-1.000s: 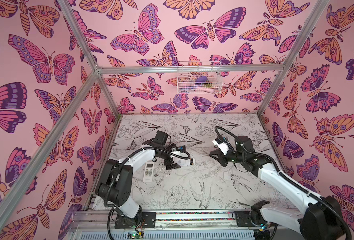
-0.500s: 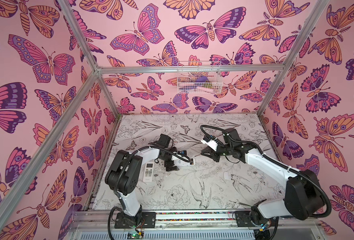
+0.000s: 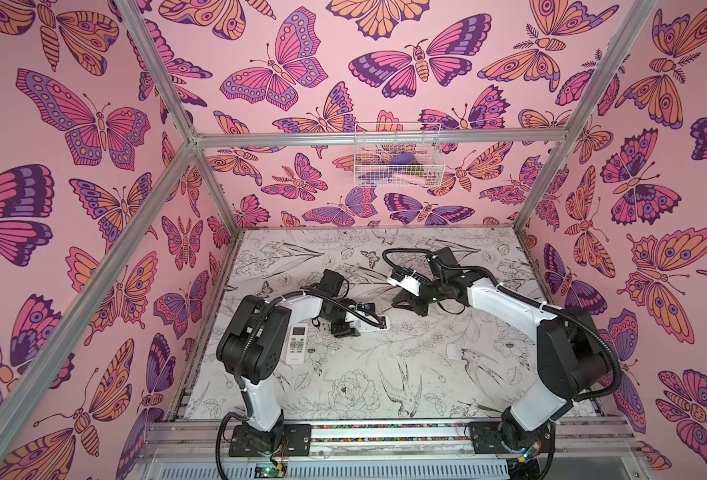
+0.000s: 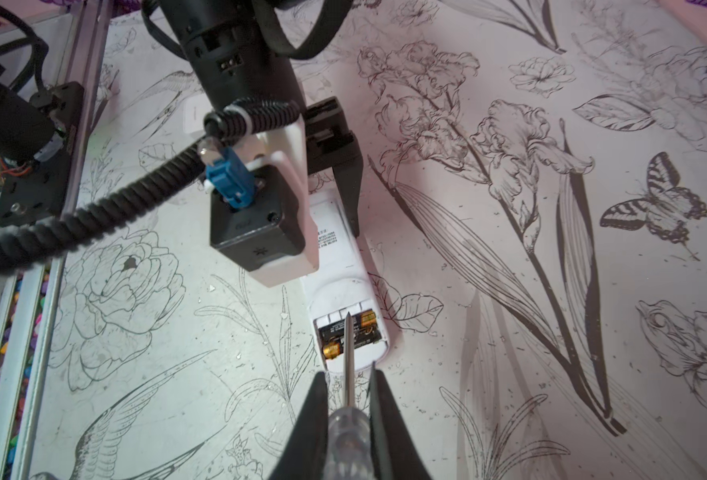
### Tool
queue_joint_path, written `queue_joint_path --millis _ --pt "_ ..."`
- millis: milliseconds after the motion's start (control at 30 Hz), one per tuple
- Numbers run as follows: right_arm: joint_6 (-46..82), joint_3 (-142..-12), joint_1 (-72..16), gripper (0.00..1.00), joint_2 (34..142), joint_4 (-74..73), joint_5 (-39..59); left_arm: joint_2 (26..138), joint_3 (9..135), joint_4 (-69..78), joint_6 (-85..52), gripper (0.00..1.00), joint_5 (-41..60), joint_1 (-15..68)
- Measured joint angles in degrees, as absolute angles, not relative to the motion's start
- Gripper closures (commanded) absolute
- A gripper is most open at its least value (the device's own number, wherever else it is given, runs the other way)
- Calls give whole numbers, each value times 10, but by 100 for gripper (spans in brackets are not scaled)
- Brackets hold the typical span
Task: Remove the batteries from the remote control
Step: 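Grip the remote with the left gripper and insert the screwdriver tip beside the batteries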
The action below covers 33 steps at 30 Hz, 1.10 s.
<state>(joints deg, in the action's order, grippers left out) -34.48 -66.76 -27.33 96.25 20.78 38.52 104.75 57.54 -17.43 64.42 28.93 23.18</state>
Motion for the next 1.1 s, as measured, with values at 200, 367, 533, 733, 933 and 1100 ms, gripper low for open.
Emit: queue_joint_path --millis 200,367,533,733,933,1100 --pt "-366 -668 -286 100 978 235 386 1025 543 -156 669 55 299 232" --pt "-376 -668 -296 100 987 242 376 1021 537 -154 677 54 304 232" --pt "-377 -660 -305 100 987 210 340 1022 537 -154 679 54 304 233" --pt "-375 -623 -318 100 980 162 295 1023 541 -159 677 54 297 236" --pt "-373 -611 -328 100 970 146 267 1026 547 -165 672 55 291 240" --pt "-359 -582 -338 100 951 115 241 1026 548 -165 670 56 289 241"
